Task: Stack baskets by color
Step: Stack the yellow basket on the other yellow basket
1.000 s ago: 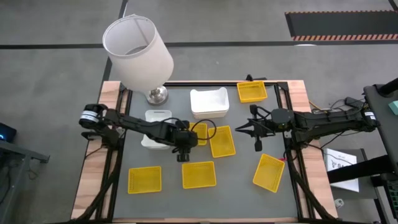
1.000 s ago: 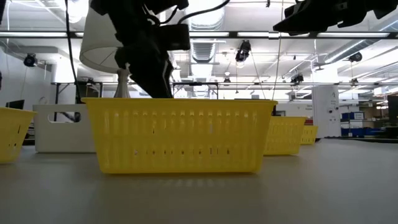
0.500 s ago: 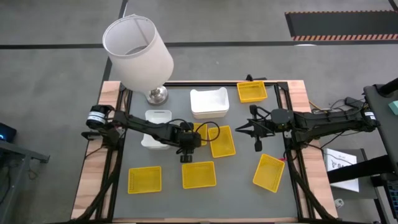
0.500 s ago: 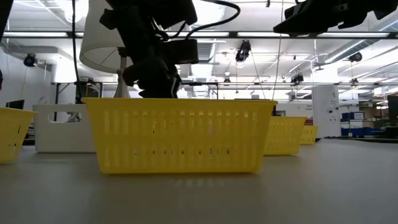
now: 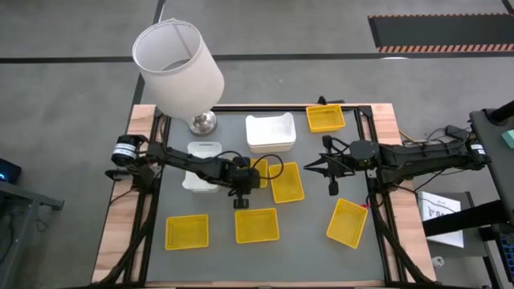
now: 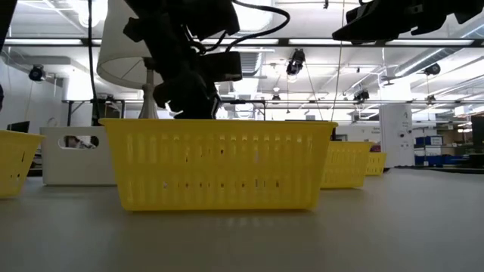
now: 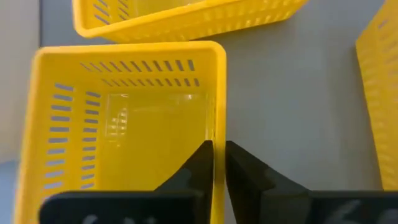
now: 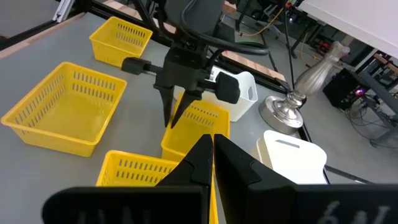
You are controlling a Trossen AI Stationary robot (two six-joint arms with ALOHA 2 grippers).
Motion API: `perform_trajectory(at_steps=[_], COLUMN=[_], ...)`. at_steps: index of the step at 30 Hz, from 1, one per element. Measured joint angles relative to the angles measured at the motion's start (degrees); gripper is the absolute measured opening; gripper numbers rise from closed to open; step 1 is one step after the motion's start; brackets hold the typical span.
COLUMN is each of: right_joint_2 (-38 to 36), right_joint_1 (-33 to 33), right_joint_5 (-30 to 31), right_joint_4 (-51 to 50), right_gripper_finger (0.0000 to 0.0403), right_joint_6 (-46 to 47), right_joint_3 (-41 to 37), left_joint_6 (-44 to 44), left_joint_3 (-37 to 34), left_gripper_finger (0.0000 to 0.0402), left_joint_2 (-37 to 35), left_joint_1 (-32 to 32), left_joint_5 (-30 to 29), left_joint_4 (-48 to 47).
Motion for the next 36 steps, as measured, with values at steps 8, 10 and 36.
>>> perform_trajectory(at_steps=[8, 10, 36], right_joint_2=[0.0, 0.0, 0.0], right_joint_1=[0.0, 0.0, 0.0], right_joint_5=[0.0, 0.0, -0.1], right_joint_4=[0.0, 0.0, 0.1], right_gripper_finger=[0.0009, 0.0009, 0.0009], right_joint_6=[0.0, 0.0, -3.1], right_joint_3=[0.0, 0.0, -0.1], left_joint_6=[0.0, 0.1, -11.6], left_joint_3=[-1.8, -1.7, 15.2], left_gripper_finger=[0.0003, 0.0002, 0.0], left_joint_2=[-0.1, -0.4, -14.7], left_joint_1=[0.0, 0.0, -20.5], left_joint_5=[0.8, 0.4, -9.0], left_joint_4=[3.1, 2.8, -10.0])
